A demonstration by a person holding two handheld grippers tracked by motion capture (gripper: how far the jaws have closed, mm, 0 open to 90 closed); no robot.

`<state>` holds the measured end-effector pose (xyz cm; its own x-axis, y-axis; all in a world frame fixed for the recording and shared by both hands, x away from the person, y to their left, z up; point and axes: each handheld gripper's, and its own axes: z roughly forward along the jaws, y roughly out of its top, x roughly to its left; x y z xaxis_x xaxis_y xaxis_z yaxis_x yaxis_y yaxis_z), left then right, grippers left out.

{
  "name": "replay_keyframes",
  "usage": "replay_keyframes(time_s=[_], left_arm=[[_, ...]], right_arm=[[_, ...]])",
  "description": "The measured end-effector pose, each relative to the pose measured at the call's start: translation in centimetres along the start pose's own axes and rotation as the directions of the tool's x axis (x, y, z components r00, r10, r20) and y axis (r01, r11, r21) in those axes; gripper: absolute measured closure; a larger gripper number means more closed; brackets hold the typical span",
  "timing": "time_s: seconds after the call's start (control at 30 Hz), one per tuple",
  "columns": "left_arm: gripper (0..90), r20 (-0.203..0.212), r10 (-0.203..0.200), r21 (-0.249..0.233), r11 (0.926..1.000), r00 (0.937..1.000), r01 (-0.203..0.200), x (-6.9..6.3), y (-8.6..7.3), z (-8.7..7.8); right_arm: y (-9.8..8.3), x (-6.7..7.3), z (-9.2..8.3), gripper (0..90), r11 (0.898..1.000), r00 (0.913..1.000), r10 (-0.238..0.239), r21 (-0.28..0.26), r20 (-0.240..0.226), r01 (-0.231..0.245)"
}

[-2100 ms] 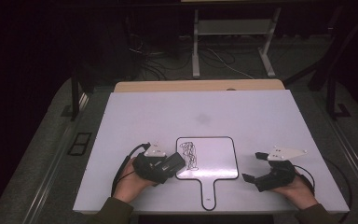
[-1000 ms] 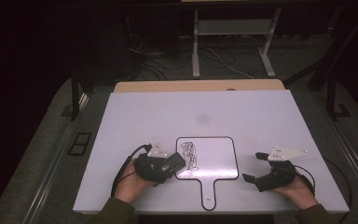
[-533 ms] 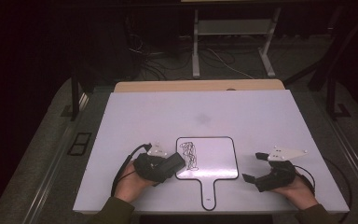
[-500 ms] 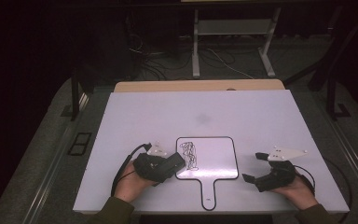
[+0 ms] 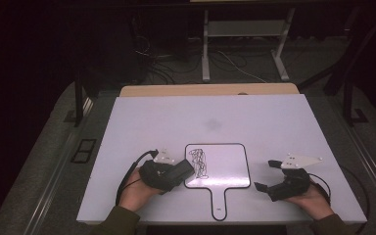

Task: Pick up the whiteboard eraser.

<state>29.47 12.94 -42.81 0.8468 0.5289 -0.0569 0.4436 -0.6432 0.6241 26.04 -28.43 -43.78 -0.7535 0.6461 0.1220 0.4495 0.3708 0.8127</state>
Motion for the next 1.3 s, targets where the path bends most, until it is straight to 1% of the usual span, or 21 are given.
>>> replay_keyframes(time_s=[0.1, 0.23, 0.37, 0.4, 0.47, 0.5, 0.53, 0.63, 0.67, 0.77, 0.8, 0.87, 0.93, 1.03, 1.17, 1.2, 1.3], left_arm=[[39.0, 0.001, -0.007, -0.007, 0.9999, 1.0, 0.007, 0.1, -0.1, -0.1], [39.0, 0.014, -0.019, -0.02, 0.9996, 0.9997, 0.019, 0.3, -0.1, -0.3], [39.0, 0.017, -0.01, -0.031, 0.9995, 0.9998, 0.01, 0.5, -0.1, -0.8], [39.0, 0.017, -0.016, -0.039, 0.9991, 0.9997, 0.016, 0.5, -0.1, -0.9], [39.0, 0.017, -0.007, -0.043, 0.999, 0.9998, 0.007, 0.7, -0.1, -1.1], [39.0, 0.016, -0.012, -0.048, 0.9988, 0.9998, 0.013, 0.7, 0.0, -1.2], [39.0, 0.017, -0.008, -0.05, 0.9987, 0.9998, 0.009, 0.8, 0.0, -1.4], [39.0, 0.019, -0.013, -0.071, 0.9974, 0.9997, 0.014, 0.9, 0.1, -1.8], [39.1, 0.019, -0.021, -0.083, 0.9963, 0.9996, 0.023, 0.9, 0.2, -1.9], [39.0, 0.023, -0.034, -0.092, 0.9951, 0.9992, 0.036, 0.9, 0.4, -2.0], [39.0, 0.022, -0.029, -0.088, 0.9957, 0.9993, 0.031, 1.0, 0.4, -2.1], [39.0, 0.026, -0.033, -0.092, 0.9951, 0.9991, 0.036, 0.9, 0.6, -2.1], [39.0, 0.026, -0.025, -0.091, 0.9954, 0.9993, 0.028, 0.9, 0.8, -2.2], [39.1, 0.034, -0.024, -0.099, 0.9947, 0.9991, 0.027, 0.8, 1.0, -2.2], [39.0, 0.03, -0.018, -0.104, 0.9944, 0.9994, 0.021, 0.7, 1.5, -2.4], [39.0, 0.03, -0.012, -0.098, 0.995, 0.9995, 0.015, 0.8, 1.7, -2.5], [39.0, 0.026, -0.004, -0.113, 0.9936, 0.9997, 0.007, 0.8, 2.1, -2.5]], right_arm=[[0.0, 0.0, 0.0, 0.7, 1.0, 1.0, -0.001, -0.002, -0.001, 0.001], [0.0, 0.0, -0.1, 0.7, 1.0, 1.0, 0.003, -0.001, -0.003, -0.003], [0.0, -0.1, 0.0, 0.7, 1.0, 1.0, 0.007, -0.001, -0.002, -0.007], [0.0, -0.1, 0.0, 0.7, 1.0, 1.0, 0.008, -0.004, -0.002, -0.008], [0.0, -0.1, 0.0, 0.7, 1.0, 0.9999, 0.01, -0.004, -0.004, -0.01], [0.1, -0.1, 0.1, 0.7, 1.0, 0.9999, 0.011, -0.004, -0.004, -0.011], [0.1, -0.1, 0.1, 0.7, 1.0, 0.9999, 0.012, -0.005, -0.003, -0.012], [0.1, -0.2, 0.1, 0.7, 1.0, 0.9999, 0.011, -0.003, -0.004, -0.011], [0.1, -0.2, 0.1, 0.7, 1.0, 0.9999, 0.013, -0.004, -0.003, -0.013], [0.1, -0.2, 0.1, 0.7, 1.0, 0.9999, 0.016, -0.007, -0.003, -0.016], [0.1, -0.1, 0.1, 0.7, 1.0, 0.9999, 0.015, -0.006, -0.002, -0.016], [0.0, -0.1, 0.0, 0.7, 1.0, 0.9999, 0.012, -0.006, 0.002, -0.012], [0.0, -0.1, -0.1, 0.7, 1.0, 1.0, 0.008, -0.005, 0.003, -0.008], [-0.1, -0.1, 0.0, 0.7, 1.0, 0.9998, 0.019, -0.008, 0.0, -0.019], [-0.2, 0.0, 0.2, 0.7, 1.0, 0.9997, 0.023, -0.001, -0.009, -0.023], [-0.2, 0.0, 0.2, 0.7, 1.0, 0.9997, 0.023, 0.001, -0.012, -0.023], [-0.2, 0.0, 0.2, 0.7, 1.0, 0.9997, 0.024, 0.0, -0.01, -0.024]])
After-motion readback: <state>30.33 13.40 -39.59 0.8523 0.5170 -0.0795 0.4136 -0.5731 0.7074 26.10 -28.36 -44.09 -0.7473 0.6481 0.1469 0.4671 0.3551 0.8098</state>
